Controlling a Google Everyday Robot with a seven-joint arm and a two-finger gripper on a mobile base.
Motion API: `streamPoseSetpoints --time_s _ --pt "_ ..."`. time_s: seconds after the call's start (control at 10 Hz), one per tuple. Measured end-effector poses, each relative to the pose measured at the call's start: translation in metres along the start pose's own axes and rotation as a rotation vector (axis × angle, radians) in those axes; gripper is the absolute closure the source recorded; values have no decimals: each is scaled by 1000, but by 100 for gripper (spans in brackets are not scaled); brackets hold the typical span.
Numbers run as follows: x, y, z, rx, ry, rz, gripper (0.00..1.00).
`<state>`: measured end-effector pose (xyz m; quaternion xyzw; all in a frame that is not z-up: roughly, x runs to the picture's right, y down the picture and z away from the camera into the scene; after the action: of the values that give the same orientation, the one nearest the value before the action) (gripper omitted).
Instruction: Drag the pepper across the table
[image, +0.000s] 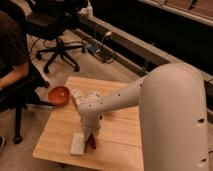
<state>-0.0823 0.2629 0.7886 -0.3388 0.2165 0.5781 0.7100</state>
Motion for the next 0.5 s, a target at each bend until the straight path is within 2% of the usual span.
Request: streamPoseSetpoints --time_s 0.5 --pt "-3 8 8 6 18 -29 91"
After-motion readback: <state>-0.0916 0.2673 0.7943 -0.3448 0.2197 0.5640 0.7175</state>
